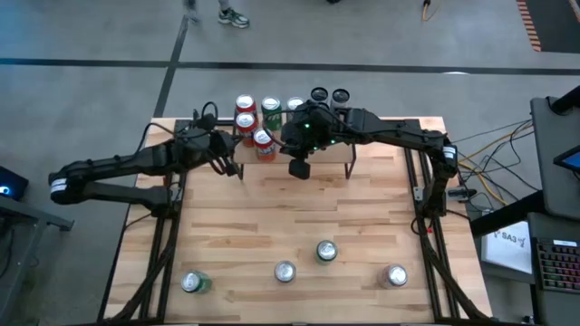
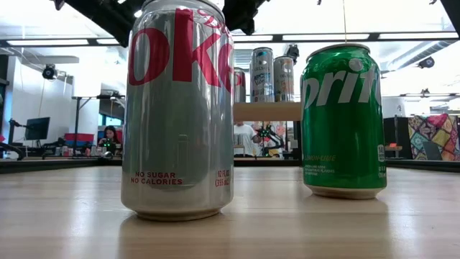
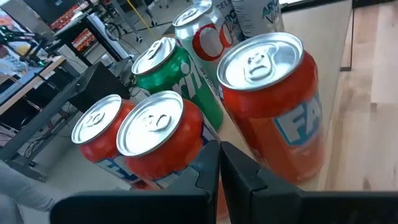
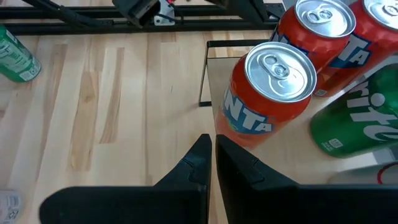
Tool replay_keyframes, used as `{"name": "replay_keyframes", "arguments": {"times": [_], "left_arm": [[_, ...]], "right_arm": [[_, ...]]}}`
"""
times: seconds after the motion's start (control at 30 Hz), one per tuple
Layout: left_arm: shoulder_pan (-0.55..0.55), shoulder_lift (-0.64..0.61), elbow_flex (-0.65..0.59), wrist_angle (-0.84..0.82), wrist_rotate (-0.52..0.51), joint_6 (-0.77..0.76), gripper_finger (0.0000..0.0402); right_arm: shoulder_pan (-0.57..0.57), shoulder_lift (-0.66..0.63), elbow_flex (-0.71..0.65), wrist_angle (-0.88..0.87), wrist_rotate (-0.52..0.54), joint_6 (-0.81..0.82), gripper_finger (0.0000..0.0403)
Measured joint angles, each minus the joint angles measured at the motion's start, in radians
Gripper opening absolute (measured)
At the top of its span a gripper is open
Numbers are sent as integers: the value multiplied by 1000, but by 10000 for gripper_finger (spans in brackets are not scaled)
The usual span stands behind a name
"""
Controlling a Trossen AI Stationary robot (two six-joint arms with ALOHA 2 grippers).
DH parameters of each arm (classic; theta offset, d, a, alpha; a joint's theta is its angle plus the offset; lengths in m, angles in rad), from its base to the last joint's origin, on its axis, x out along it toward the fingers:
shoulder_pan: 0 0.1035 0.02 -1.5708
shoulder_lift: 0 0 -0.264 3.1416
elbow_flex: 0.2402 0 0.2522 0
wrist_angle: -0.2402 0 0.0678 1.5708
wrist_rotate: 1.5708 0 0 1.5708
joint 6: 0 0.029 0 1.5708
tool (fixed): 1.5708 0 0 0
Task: Place canned beverage on shelf
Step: Adjust the orange soda cans
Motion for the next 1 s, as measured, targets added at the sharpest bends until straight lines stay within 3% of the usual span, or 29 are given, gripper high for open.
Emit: {"name": "replay_keyframes", "arguments": {"times": [0.67,1.0], "left_arm": [[35,112,0,106,-16,-9,0],[19,54,20,46,-21,-12,0]], "right_arm": [[0,-3,0,-43,0,-5,12],[0,-3,0,-43,1,-3,12]]}}
